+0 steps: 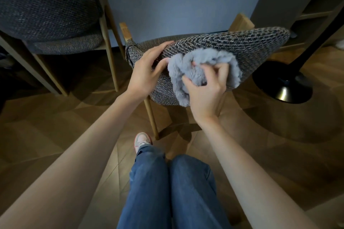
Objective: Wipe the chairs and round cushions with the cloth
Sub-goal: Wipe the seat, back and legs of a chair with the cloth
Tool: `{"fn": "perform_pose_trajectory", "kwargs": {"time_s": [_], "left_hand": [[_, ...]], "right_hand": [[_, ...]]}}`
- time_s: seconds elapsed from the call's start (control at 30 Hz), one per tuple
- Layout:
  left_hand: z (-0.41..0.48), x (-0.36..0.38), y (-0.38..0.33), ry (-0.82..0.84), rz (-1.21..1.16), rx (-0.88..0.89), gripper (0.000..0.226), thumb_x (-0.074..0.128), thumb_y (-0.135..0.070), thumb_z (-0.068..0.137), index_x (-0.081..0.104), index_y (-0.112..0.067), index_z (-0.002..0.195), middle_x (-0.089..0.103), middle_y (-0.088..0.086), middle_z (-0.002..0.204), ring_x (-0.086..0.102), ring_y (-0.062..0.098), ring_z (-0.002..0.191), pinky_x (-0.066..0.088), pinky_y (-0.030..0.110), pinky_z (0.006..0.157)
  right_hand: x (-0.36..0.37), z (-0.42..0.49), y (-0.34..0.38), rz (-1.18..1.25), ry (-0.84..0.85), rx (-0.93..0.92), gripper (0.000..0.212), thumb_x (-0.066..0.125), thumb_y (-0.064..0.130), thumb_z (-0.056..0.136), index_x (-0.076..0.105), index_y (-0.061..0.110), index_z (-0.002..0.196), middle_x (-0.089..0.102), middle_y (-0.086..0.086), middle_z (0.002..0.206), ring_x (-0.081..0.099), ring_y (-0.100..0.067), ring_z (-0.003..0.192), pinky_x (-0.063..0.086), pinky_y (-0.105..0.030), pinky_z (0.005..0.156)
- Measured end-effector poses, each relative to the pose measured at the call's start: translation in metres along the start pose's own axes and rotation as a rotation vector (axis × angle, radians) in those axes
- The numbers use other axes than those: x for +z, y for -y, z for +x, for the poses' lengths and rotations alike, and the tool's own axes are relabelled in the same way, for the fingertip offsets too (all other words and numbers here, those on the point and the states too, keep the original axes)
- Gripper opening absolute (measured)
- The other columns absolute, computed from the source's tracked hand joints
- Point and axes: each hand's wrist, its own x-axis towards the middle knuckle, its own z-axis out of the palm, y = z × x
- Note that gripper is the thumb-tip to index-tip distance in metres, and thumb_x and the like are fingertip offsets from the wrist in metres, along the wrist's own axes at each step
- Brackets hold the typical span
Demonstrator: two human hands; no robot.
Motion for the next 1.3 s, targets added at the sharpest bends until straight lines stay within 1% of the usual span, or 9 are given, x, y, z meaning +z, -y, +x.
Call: {"fn": "perform_pose_trajectory", "kwargs": {"time_s": [0.17, 0.33, 0.4, 0.57, 0.8, 0.97, 1.07, 1.2, 1.3], "left_hand": [[0.001, 0.001, 0.005, 0.010, -0.020, -0.003, 0.041, 0.048, -0.034, 0.098, 0.046, -0.025, 0.139, 0.051, -0.012, 0.133, 0.046, 0.008, 0.128, 0.039, 0.031, 0.108], [-0.002, 0.003, 0.002, -0.026, -0.013, 0.012, 0.042, 0.047, -0.033, 0.099, 0.047, -0.021, 0.139, 0.049, -0.016, 0.129, 0.043, -0.001, 0.124, 0.033, 0.011, 0.103], [-0.001, 0.003, 0.001, -0.019, -0.018, 0.002, 0.042, 0.047, -0.034, 0.099, 0.046, -0.022, 0.139, 0.048, -0.016, 0.129, 0.043, 0.000, 0.124, 0.033, 0.014, 0.104], [-0.001, 0.000, 0.002, -0.005, -0.013, -0.006, 0.041, 0.049, -0.030, 0.099, 0.047, -0.023, 0.139, 0.049, -0.014, 0.130, 0.044, 0.005, 0.127, 0.032, 0.018, 0.107], [-0.001, -0.002, 0.008, 0.012, 0.010, 0.023, 0.041, 0.047, -0.023, 0.100, 0.043, -0.024, 0.141, 0.044, -0.017, 0.135, 0.036, -0.001, 0.130, 0.026, 0.009, 0.108], [-0.001, -0.003, 0.009, 0.021, -0.005, 0.026, 0.041, 0.047, -0.026, 0.100, 0.045, -0.022, 0.141, 0.047, -0.015, 0.134, 0.041, 0.002, 0.130, 0.031, 0.016, 0.108], [-0.001, -0.002, 0.009, 0.022, -0.030, 0.026, 0.041, 0.047, -0.026, 0.100, 0.045, -0.020, 0.141, 0.049, -0.012, 0.134, 0.042, 0.005, 0.130, 0.033, 0.020, 0.109], [-0.001, -0.002, 0.011, 0.019, -0.036, 0.037, 0.042, 0.047, -0.027, 0.100, 0.045, -0.018, 0.141, 0.048, -0.013, 0.135, 0.041, 0.004, 0.131, 0.031, 0.020, 0.110], [-0.003, 0.000, 0.009, 0.015, -0.046, 0.011, 0.042, 0.046, -0.026, 0.101, 0.043, -0.018, 0.142, 0.047, -0.011, 0.137, 0.038, 0.005, 0.132, 0.028, 0.018, 0.111]], "right_hand": [[0.019, -0.037, -0.041, -0.064, 0.127, 0.035, 0.033, 0.087, 0.008, 0.055, 0.068, -0.003, 0.080, 0.056, -0.024, 0.090, 0.050, -0.020, 0.086, 0.045, -0.025, 0.075], [0.020, -0.065, -0.049, -0.101, 0.329, 0.243, 0.030, 0.089, 0.002, 0.055, 0.070, -0.002, 0.078, 0.062, -0.018, 0.099, 0.063, -0.030, 0.089, 0.051, -0.030, 0.076], [0.017, -0.064, -0.042, -0.077, 0.307, 0.270, 0.029, 0.087, 0.002, 0.059, 0.072, 0.000, 0.083, 0.060, -0.017, 0.103, 0.058, -0.023, 0.099, 0.044, -0.021, 0.090], [-0.009, -0.039, 0.005, 0.045, 0.101, 0.010, 0.028, 0.079, 0.006, 0.069, 0.072, 0.004, 0.096, 0.051, -0.017, 0.093, 0.051, -0.015, 0.089, 0.033, -0.003, 0.089], [0.016, -0.017, -0.003, -0.069, 0.018, -0.070, 0.019, 0.075, 0.019, 0.078, 0.072, 0.009, 0.094, 0.047, -0.013, 0.105, 0.052, -0.018, 0.094, 0.050, -0.019, 0.073], [0.038, -0.041, -0.024, -0.071, 0.008, 0.004, 0.017, 0.075, 0.018, 0.070, 0.071, 0.005, 0.080, 0.058, -0.020, 0.094, 0.056, -0.022, 0.085, 0.052, -0.032, 0.064], [0.045, -0.069, -0.040, -0.080, 0.133, 0.077, 0.016, 0.079, 0.010, 0.066, 0.073, 0.004, 0.080, 0.062, -0.020, 0.100, 0.060, -0.025, 0.091, 0.053, -0.030, 0.072], [0.050, -0.093, -0.054, -0.030, 0.305, 0.269, 0.025, 0.084, -0.001, 0.063, 0.075, 0.000, 0.086, 0.067, -0.020, 0.105, 0.057, -0.019, 0.102, 0.035, -0.007, 0.090], [0.045, -0.097, -0.054, -0.054, 0.425, 0.311, 0.024, 0.082, 0.000, 0.066, 0.076, 0.003, 0.089, 0.070, -0.016, 0.105, 0.062, -0.030, 0.103, 0.047, -0.033, 0.098]]}}
